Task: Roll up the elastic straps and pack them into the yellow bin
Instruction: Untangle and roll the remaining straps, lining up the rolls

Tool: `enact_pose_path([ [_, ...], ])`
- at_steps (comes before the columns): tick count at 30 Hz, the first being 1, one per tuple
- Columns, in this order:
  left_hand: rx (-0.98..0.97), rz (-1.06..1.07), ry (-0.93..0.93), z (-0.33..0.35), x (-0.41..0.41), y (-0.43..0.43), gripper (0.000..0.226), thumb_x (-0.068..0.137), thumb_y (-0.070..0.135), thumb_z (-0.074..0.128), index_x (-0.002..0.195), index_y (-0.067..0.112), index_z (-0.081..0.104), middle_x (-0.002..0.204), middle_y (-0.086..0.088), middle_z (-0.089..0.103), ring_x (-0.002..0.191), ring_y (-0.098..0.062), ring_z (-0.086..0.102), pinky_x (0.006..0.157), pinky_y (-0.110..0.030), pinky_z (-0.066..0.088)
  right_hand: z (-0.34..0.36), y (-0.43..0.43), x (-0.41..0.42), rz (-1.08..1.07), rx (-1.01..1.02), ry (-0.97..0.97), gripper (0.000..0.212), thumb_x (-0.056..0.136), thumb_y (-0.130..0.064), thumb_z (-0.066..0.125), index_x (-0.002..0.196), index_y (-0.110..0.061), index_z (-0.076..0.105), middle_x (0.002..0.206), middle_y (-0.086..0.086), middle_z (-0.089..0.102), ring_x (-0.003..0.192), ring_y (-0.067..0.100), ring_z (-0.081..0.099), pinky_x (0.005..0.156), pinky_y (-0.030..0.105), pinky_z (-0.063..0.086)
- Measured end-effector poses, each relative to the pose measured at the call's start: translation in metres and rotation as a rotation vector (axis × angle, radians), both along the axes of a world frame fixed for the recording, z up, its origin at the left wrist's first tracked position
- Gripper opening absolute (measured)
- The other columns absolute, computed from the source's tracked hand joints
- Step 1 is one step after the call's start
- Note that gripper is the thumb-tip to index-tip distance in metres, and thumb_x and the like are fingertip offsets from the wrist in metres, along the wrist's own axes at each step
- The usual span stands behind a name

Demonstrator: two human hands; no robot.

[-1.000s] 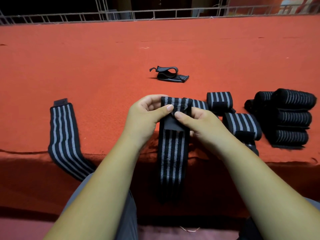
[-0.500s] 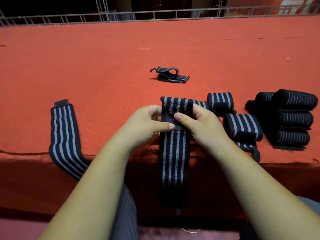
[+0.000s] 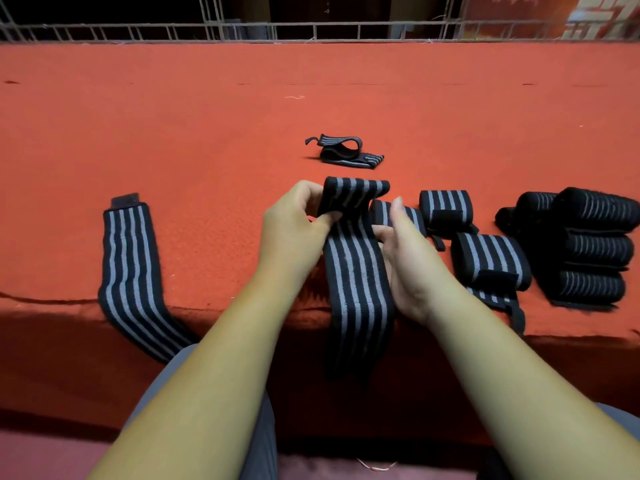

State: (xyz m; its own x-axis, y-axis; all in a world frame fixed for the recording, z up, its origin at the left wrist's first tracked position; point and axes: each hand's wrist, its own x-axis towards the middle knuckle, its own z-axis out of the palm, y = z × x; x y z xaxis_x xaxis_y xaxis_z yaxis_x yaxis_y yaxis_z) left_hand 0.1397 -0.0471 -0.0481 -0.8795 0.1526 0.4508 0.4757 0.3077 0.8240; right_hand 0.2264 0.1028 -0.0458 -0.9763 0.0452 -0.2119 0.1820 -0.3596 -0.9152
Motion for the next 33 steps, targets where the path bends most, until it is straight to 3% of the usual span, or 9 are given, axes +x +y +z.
enact_pose_path([
  [5, -0.133, -0.143, 0.020, 0.005, 0.001, -0.009, 0.027, 0.084, 0.001, 0.079, 0.094, 0.025, 0.074, 0.094, 0.014, 0.073, 0.086, -0.005, 0.067, 0.075, -0.023, 0.049, 0.001, 0.007, 0.004, 0.034, -0.157, 0.029, 0.100, 0.102, -0.083, 0.024, 0.142, 0.000, 0.063, 0.136, 0.026, 0.072, 0.131, 0.038, 0.069, 0.120, 0.053, 0.046],
  [9, -0.117, -0.276, -0.043, 0.009, 0.003, -0.022, 0.036, 0.083, -0.005, 0.076, 0.096, 0.028, 0.077, 0.104, 0.013, 0.076, 0.095, -0.006, 0.070, 0.085, -0.036, 0.059, 0.002, 0.009, 0.007, 0.057, -0.132, 0.047, 0.097, 0.104, -0.080, 0.031, 0.137, 0.002, 0.070, 0.137, 0.028, 0.070, 0.131, 0.041, 0.068, 0.117, 0.053, 0.050],
  [14, -0.101, -0.357, -0.100, 0.013, 0.009, -0.034, 0.034, 0.091, -0.002, 0.076, 0.106, 0.028, 0.081, 0.123, 0.011, 0.076, 0.117, -0.011, 0.072, 0.103, -0.044, 0.058, 0.000, 0.003, 0.007, -0.058, -0.079, 0.044, 0.041, 0.108, -0.032, 0.056, 0.130, -0.003, 0.075, 0.127, 0.021, 0.076, 0.114, 0.033, 0.074, 0.102, 0.048, 0.059],
  [16, -0.065, -0.354, -0.175, 0.012, 0.007, -0.036, 0.034, 0.097, -0.001, 0.071, 0.116, 0.026, 0.079, 0.124, 0.010, 0.077, 0.115, -0.017, 0.074, 0.104, -0.041, 0.058, 0.000, -0.001, 0.005, -0.094, -0.051, 0.057, 0.038, 0.107, -0.018, 0.058, 0.136, 0.003, 0.068, 0.130, 0.023, 0.075, 0.112, 0.032, 0.074, 0.103, 0.049, 0.058],
  [20, 0.190, -0.303, -0.432, 0.010, 0.016, -0.020, 0.027, 0.115, 0.026, 0.053, 0.133, 0.015, 0.070, 0.130, -0.004, 0.077, 0.118, -0.019, 0.074, 0.105, -0.039, 0.059, -0.001, -0.005, 0.000, -0.199, 0.003, 0.104, 0.026, 0.101, -0.005, 0.059, 0.125, 0.002, 0.064, 0.116, 0.027, 0.074, 0.107, 0.038, 0.072, 0.107, 0.059, 0.055],
  [23, 0.440, -0.447, -0.662, 0.005, 0.030, 0.000, 0.061, 0.113, 0.054, 0.045, 0.146, 0.005, 0.061, 0.138, -0.014, 0.073, 0.129, -0.025, 0.071, 0.115, -0.046, 0.053, -0.007, -0.006, -0.003, -0.244, 0.120, 0.129, 0.026, 0.092, -0.008, 0.061, 0.118, -0.007, 0.066, 0.117, 0.020, 0.078, 0.111, 0.037, 0.076, 0.107, 0.061, 0.056],
  [26, 0.453, -0.459, -0.684, -0.001, 0.036, 0.010, 0.088, 0.093, 0.077, 0.066, 0.156, 0.018, 0.055, 0.154, -0.007, 0.063, 0.144, -0.026, 0.059, 0.126, -0.053, 0.038, -0.009, -0.008, -0.001, -0.248, 0.232, 0.151, 0.036, 0.089, -0.010, 0.060, 0.124, -0.019, 0.067, 0.117, 0.008, 0.080, 0.111, 0.028, 0.077, 0.106, 0.057, 0.059],
  [30, 0.557, -0.384, -0.707, 0.007, 0.037, 0.008, 0.069, 0.103, 0.033, 0.065, 0.164, 0.011, 0.041, 0.155, -0.010, 0.061, 0.139, -0.021, 0.063, 0.125, -0.049, 0.042, -0.009, -0.004, 0.000, -0.212, 0.228, 0.197, 0.042, 0.094, 0.001, 0.057, 0.132, -0.016, 0.068, 0.123, 0.010, 0.080, 0.118, 0.030, 0.076, 0.108, 0.054, 0.057],
  [33, 0.399, -0.476, -0.698, 0.010, 0.037, 0.002, 0.045, 0.115, 0.022, 0.049, 0.158, 0.010, 0.050, 0.145, -0.008, 0.070, 0.132, -0.019, 0.069, 0.121, -0.046, 0.047, -0.010, -0.002, -0.001, -0.210, 0.190, 0.224, 0.044, 0.095, 0.009, 0.053, 0.133, -0.008, 0.067, 0.124, 0.017, 0.078, 0.119, 0.035, 0.075, 0.109, 0.055, 0.057],
])
